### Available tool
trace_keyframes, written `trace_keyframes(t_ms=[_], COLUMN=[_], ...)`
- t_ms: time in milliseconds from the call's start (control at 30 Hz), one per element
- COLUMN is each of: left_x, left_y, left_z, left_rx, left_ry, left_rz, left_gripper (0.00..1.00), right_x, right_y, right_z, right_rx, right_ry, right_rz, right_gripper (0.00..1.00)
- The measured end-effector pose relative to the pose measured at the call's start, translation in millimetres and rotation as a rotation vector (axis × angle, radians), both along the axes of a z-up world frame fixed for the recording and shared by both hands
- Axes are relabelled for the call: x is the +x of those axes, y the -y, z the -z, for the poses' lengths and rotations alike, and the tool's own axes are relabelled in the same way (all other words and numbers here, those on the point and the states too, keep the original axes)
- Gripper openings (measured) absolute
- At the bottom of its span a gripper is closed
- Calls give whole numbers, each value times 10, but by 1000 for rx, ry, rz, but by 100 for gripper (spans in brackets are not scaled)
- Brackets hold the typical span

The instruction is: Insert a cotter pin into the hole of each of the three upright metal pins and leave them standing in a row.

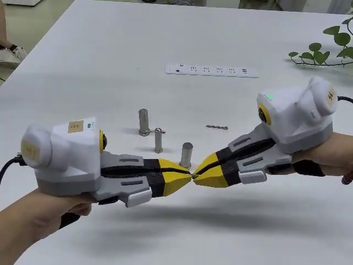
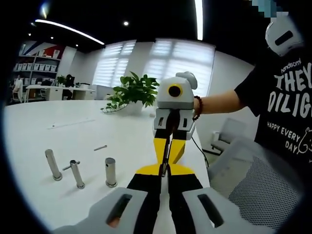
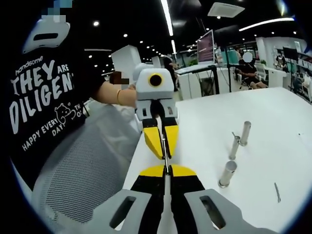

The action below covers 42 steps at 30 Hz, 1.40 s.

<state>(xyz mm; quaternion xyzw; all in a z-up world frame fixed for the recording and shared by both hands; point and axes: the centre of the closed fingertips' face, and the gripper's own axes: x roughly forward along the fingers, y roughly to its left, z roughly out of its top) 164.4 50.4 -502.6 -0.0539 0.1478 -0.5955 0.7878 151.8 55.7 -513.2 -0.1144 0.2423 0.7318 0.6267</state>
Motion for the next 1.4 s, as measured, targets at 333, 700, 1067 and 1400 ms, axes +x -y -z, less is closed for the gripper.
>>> trace_keyframes(t_ms=[333, 700, 1067, 1400], left_x=[154, 249, 475, 668], left_y=[-53, -62, -156, -167], left_z=[9, 36, 170, 300], left_rx=[37, 63, 161, 215], left_ry=[45, 86, 155, 154], left_rz=[-92, -168, -314, -406], left_gripper=[5, 14, 20, 28], right_x=[135, 347, 561, 717], right_y=[43, 182, 338, 428], right_z=[33, 55, 156, 246], right_rx=[-37, -69, -135, -177], right_ry=[79, 117, 189, 215], right_rz=[22, 86, 129, 137], right_gripper=[0, 0, 0, 0])
